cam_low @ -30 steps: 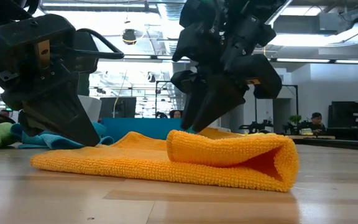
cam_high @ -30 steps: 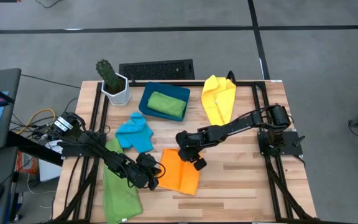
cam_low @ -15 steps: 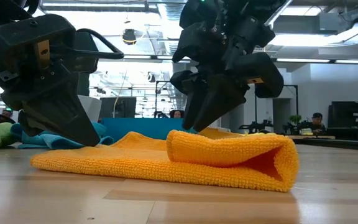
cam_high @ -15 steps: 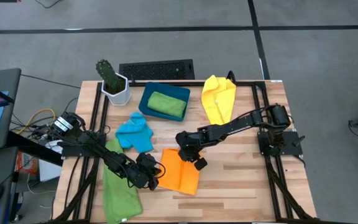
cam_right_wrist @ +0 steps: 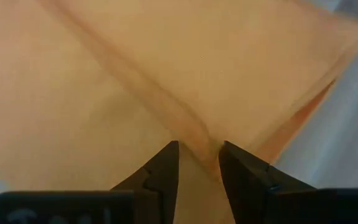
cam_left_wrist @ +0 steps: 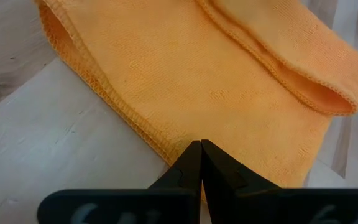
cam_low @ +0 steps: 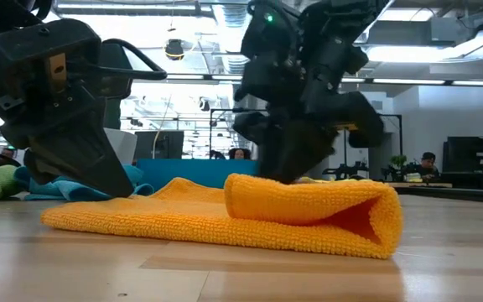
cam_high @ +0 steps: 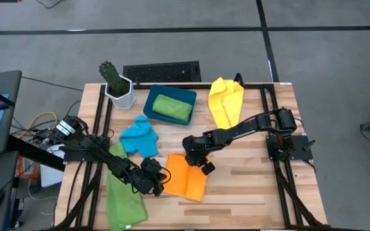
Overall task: Fold microfiber towels
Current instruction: Fold the orange towel
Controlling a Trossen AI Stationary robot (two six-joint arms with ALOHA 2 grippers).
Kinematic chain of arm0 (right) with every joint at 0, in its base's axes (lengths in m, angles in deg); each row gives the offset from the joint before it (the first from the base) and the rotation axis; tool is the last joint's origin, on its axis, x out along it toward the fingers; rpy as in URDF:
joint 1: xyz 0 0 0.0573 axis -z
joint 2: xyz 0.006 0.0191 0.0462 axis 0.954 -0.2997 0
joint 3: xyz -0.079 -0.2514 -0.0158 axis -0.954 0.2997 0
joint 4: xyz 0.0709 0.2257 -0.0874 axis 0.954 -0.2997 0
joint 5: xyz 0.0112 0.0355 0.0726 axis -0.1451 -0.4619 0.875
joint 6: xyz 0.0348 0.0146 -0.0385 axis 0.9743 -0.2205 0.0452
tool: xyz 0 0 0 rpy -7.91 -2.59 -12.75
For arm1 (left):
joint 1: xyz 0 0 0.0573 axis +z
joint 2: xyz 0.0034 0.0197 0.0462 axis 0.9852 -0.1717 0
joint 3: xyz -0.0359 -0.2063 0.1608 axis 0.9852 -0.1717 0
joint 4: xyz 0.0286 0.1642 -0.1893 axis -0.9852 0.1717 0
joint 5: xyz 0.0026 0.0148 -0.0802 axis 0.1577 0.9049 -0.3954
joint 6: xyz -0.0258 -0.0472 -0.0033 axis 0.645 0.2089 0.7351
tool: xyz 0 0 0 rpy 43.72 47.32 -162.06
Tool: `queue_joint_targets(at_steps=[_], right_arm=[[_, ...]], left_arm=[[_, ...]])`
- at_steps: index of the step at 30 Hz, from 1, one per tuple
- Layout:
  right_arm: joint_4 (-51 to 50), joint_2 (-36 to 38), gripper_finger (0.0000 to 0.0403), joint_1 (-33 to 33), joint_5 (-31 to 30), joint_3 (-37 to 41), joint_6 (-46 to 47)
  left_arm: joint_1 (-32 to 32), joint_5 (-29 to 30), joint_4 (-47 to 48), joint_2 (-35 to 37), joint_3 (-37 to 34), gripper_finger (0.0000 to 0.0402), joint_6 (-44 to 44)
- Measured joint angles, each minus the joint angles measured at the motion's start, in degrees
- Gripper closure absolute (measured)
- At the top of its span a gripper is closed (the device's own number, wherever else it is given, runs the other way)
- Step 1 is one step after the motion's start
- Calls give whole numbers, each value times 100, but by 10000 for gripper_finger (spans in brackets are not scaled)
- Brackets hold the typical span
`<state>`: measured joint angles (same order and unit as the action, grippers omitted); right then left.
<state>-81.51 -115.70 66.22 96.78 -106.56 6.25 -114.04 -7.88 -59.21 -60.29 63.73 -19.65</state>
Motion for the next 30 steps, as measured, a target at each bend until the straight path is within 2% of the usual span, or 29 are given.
queue_joint_targets(at_steps=[8,18,25,30], right_arm=[[-264,-29,290,-32,-50,-121,-41],[-752,-19,390,-25,-44,-284,96],[-1114,-14,380,-27,-26,-284,486],[-1204,75,395,-72,-22,-285,654]], left_arm=[[17,-134,128,0,-2,402,34],[19,-139,160,0,-2,401,47],[19,-139,171,0,-2,401,-15],[21,-139,176,0,-2,401,-26]])
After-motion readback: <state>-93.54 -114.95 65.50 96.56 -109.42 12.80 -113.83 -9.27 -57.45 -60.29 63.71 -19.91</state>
